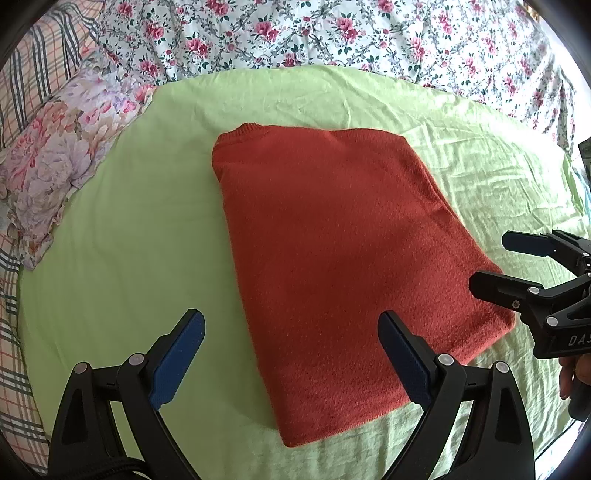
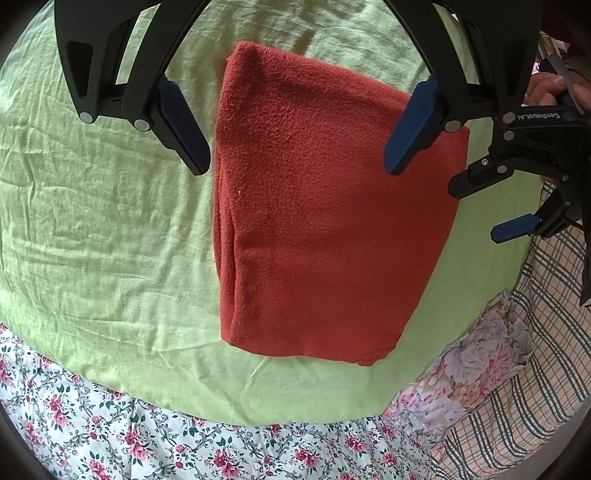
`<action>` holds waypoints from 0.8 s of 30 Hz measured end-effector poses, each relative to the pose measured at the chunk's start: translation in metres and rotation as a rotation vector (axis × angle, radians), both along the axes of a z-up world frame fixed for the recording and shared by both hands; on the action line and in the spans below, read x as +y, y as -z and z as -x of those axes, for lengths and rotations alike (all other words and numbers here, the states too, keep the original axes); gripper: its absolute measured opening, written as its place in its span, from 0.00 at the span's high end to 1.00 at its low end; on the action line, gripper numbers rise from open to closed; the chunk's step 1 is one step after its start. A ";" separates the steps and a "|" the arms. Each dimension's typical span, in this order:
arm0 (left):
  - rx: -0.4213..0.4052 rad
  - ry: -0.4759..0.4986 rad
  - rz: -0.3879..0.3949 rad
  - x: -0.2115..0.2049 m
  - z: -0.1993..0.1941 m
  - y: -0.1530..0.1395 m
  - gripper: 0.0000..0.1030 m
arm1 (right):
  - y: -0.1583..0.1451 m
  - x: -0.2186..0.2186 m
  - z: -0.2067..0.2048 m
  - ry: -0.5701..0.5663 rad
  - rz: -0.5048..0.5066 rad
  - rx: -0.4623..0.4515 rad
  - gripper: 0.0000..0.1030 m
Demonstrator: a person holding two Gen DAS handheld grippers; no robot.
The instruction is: Fold small clothes
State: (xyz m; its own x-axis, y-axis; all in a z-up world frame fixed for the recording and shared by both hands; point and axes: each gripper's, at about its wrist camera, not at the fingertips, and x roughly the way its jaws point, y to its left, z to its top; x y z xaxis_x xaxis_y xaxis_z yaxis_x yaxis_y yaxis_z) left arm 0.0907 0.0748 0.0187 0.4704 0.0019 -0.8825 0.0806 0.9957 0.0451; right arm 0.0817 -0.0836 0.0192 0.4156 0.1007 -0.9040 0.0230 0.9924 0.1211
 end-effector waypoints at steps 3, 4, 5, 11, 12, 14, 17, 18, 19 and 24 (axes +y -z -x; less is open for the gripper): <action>-0.004 0.003 -0.005 -0.001 -0.001 -0.001 0.08 | 0.001 -0.002 -0.001 0.004 -0.001 0.000 0.08; -0.007 0.004 -0.006 -0.001 -0.001 -0.001 0.08 | 0.001 -0.003 -0.001 0.006 0.001 -0.001 0.08; -0.008 0.002 -0.005 -0.001 -0.001 -0.001 0.08 | 0.001 -0.003 -0.001 0.007 0.000 -0.001 0.08; -0.001 -0.024 0.016 0.005 -0.005 -0.001 0.08 | 0.000 -0.006 0.000 0.011 0.002 -0.006 0.08; -0.002 -0.027 0.016 0.006 -0.005 -0.001 0.09 | 0.000 -0.007 0.000 0.013 0.002 -0.007 0.08; -0.002 -0.030 0.020 0.008 -0.005 -0.001 0.09 | 0.000 -0.009 0.000 0.019 0.002 -0.006 0.08; 0.000 -0.047 0.027 0.011 -0.005 -0.001 0.09 | 0.000 -0.010 0.001 0.026 -0.002 -0.008 0.08; 0.000 -0.052 0.031 0.012 -0.005 -0.002 0.09 | 0.000 -0.010 0.001 0.028 -0.004 -0.007 0.08; -0.001 -0.054 0.032 0.012 -0.005 -0.002 0.09 | 0.001 -0.010 0.001 0.029 -0.003 -0.007 0.08; -0.013 -0.062 0.019 0.015 -0.003 -0.003 0.10 | 0.002 -0.010 0.001 0.031 0.001 -0.008 0.08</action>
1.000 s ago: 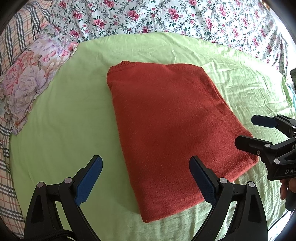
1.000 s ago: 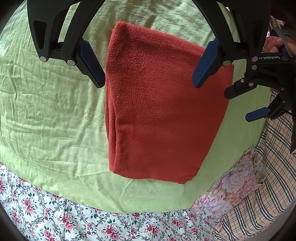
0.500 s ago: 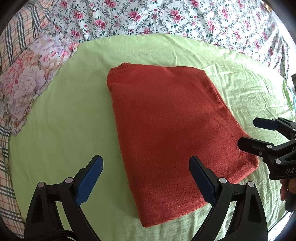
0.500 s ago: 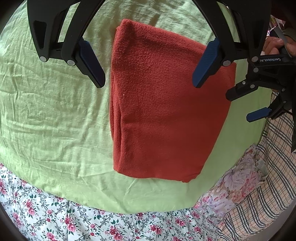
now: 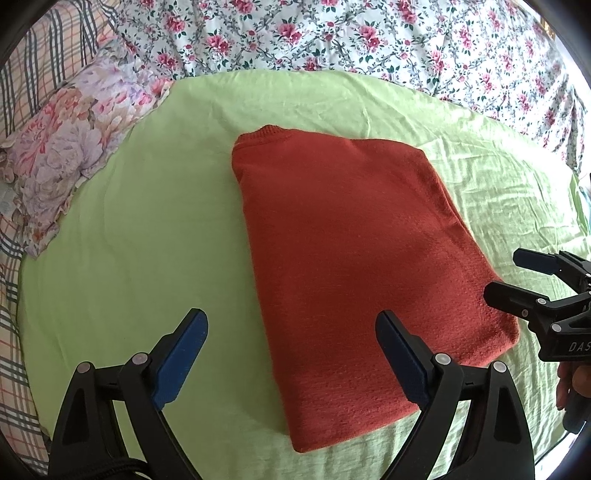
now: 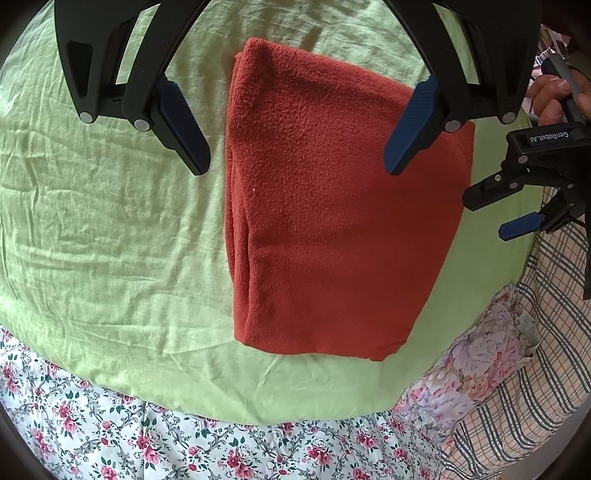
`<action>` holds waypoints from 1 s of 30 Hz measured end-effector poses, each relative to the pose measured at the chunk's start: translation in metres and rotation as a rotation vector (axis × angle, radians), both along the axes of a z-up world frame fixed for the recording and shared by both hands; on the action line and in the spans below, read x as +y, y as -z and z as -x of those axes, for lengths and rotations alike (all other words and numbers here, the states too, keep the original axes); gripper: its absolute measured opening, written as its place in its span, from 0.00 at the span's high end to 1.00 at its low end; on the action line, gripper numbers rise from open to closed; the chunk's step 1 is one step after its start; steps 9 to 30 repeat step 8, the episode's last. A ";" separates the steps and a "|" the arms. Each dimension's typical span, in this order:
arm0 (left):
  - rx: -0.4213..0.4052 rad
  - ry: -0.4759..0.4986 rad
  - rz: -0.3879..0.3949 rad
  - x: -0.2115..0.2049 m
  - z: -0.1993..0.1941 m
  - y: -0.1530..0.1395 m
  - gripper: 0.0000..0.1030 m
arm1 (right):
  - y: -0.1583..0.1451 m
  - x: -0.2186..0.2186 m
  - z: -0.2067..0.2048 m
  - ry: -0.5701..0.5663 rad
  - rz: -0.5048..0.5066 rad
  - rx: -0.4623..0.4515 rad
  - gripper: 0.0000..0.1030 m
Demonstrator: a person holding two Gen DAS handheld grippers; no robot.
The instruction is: Fold small clothes
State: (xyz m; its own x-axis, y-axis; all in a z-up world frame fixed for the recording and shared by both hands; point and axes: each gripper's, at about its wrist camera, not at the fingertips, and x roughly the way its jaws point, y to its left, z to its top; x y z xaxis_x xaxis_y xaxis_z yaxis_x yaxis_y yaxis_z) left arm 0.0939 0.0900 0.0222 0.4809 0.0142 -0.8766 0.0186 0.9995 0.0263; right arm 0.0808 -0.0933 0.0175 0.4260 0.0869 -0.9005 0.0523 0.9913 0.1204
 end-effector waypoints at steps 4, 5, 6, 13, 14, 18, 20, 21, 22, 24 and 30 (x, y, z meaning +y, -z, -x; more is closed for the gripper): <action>-0.005 -0.013 -0.002 0.005 0.001 -0.001 0.10 | -0.001 0.001 0.001 -0.005 0.006 -0.004 0.08; -0.004 -0.014 0.002 0.006 0.000 0.000 0.10 | -0.001 0.002 0.001 -0.003 0.007 -0.004 0.08; 0.000 -0.017 0.005 0.007 0.000 0.000 0.10 | -0.001 0.001 0.001 -0.003 0.009 -0.004 0.08; 0.012 -0.023 0.004 0.009 0.000 0.002 0.10 | -0.001 0.003 0.000 -0.005 0.018 -0.005 0.08; 0.012 -0.023 0.004 0.009 0.000 0.002 0.10 | -0.001 0.003 0.000 -0.005 0.018 -0.005 0.08; 0.012 -0.023 0.004 0.009 0.000 0.002 0.10 | -0.001 0.003 0.000 -0.005 0.018 -0.005 0.08; 0.012 -0.023 0.004 0.009 0.000 0.002 0.10 | -0.001 0.003 0.000 -0.005 0.018 -0.005 0.08; 0.012 -0.023 0.004 0.009 0.000 0.002 0.10 | -0.001 0.003 0.000 -0.005 0.018 -0.005 0.08; 0.012 -0.023 0.004 0.009 0.000 0.002 0.10 | -0.001 0.003 0.000 -0.005 0.018 -0.005 0.08; 0.012 -0.023 0.004 0.009 0.000 0.002 0.10 | -0.001 0.003 0.000 -0.005 0.018 -0.005 0.08; 0.012 -0.023 0.004 0.009 0.000 0.002 0.10 | -0.001 0.003 0.000 -0.005 0.018 -0.005 0.08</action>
